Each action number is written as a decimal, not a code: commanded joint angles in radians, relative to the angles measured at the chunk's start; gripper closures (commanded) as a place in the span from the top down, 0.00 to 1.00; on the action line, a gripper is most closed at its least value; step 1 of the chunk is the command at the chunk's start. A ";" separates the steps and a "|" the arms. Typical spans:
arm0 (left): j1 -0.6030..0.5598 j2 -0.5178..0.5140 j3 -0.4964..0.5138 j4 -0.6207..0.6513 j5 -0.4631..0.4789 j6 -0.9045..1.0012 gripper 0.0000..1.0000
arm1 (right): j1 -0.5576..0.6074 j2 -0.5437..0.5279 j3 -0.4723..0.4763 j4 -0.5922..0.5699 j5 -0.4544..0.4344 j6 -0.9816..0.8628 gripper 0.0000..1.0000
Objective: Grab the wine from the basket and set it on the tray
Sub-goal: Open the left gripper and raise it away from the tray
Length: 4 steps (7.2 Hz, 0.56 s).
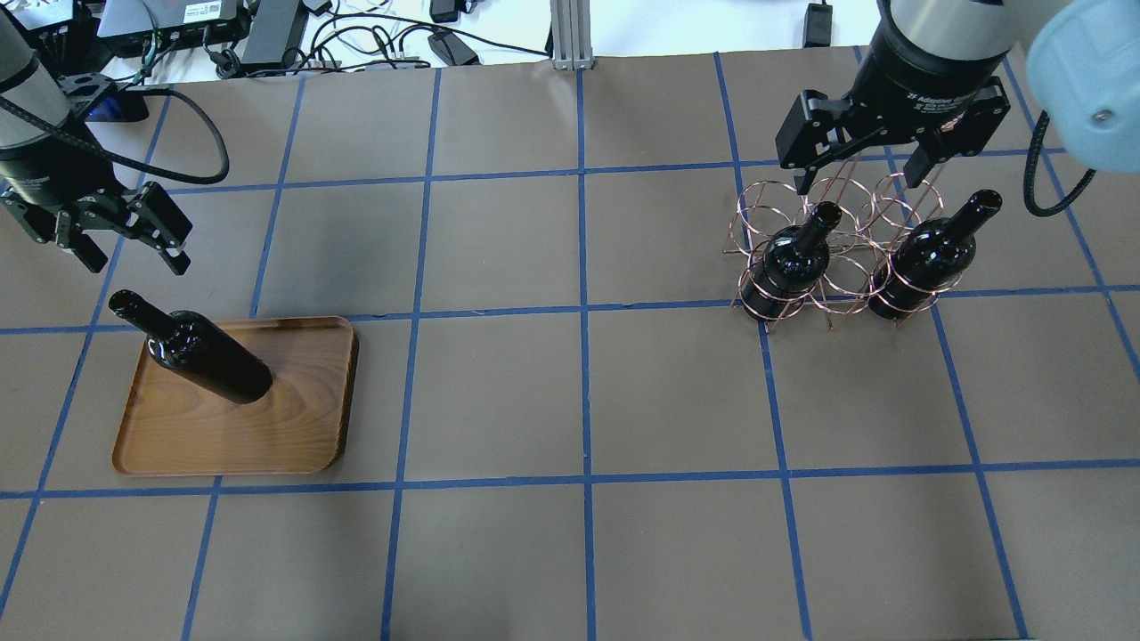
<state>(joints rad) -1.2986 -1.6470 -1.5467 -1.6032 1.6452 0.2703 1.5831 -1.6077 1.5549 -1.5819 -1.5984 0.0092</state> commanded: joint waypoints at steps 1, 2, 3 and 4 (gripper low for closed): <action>-0.109 0.045 0.007 0.042 -0.043 -0.119 1.00 | 0.000 -0.001 -0.001 -0.004 0.000 -0.002 1.00; -0.151 0.064 0.005 0.043 -0.089 -0.191 1.00 | 0.002 -0.003 -0.001 -0.009 -0.002 -0.005 1.00; -0.194 0.068 0.002 0.049 -0.088 -0.247 1.00 | 0.002 -0.003 0.001 -0.012 0.000 -0.009 0.99; -0.223 0.073 0.002 0.080 -0.096 -0.299 1.00 | 0.002 -0.003 -0.001 -0.012 0.000 -0.006 0.99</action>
<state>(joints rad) -1.4795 -1.5818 -1.5436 -1.5487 1.5611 0.0387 1.5844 -1.6103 1.5545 -1.5922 -1.5988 0.0027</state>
